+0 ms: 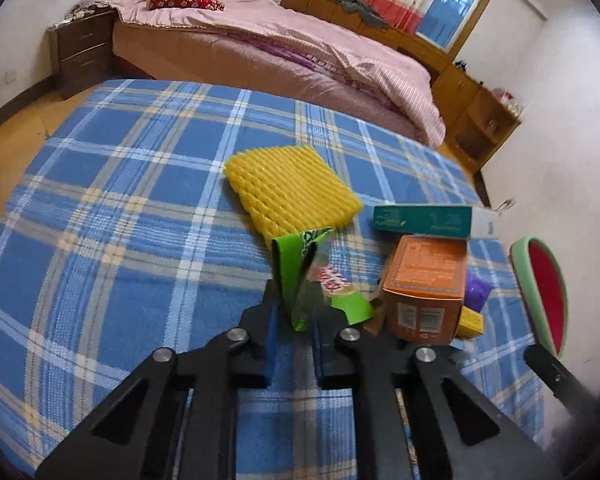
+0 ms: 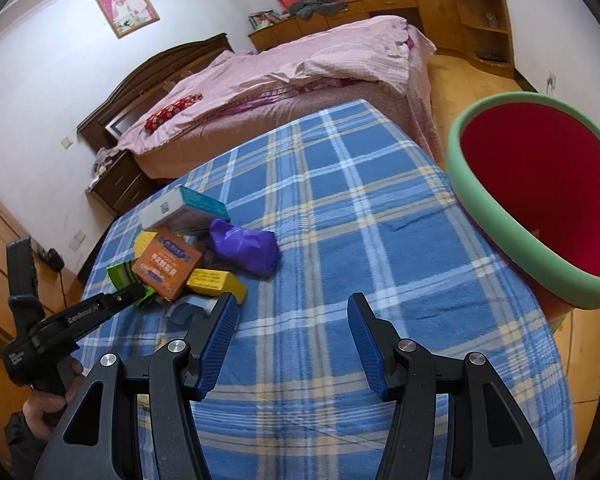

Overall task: Collect trash
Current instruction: 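Grasp the green mosquito-coil packet with the left gripper, then grasp the white QR-code box with the right gripper and lift it toward the bucket while left holds the packet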

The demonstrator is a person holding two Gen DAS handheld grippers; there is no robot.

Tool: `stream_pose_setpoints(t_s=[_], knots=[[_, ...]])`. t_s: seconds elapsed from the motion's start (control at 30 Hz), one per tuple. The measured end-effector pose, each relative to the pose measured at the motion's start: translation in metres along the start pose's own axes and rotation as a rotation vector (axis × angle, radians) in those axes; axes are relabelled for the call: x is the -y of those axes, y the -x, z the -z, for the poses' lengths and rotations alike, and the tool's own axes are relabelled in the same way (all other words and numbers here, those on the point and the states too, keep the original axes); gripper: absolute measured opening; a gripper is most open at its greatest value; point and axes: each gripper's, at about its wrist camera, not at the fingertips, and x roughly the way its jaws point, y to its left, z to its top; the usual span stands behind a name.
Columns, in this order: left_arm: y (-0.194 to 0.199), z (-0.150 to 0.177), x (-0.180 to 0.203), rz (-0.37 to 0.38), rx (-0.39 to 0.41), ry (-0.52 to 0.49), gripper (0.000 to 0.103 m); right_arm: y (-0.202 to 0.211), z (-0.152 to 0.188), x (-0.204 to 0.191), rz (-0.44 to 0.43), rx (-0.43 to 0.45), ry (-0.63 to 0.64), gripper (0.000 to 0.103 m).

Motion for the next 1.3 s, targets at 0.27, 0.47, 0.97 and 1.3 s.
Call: stream_pose_setpoints(t_s=[0.27, 0.47, 0.97, 1.3], knots=[[0.018, -0.004, -0.007, 0.099, 0.072, 0.025, 0.002, -0.009, -0.006, -0.022, 0.007, -0.014, 0.031, 0.059], [0.036, -0.012, -0.019, 0.127, 0.141, 0.067, 0.001, -0.016, -0.020, -0.045, -0.019, -0.001, 0.060, 0.059], [0.038, -0.013, -0.044, 0.085, 0.178, 0.144, 0.001, -0.072, -0.049, -0.103, -0.014, 0.014, 0.220, 0.086], [0.037, -0.012, -0.042, 0.100, 0.182, 0.144, 0.001, -0.095, -0.052, -0.094, -0.027, -0.039, 0.147, 0.086]])
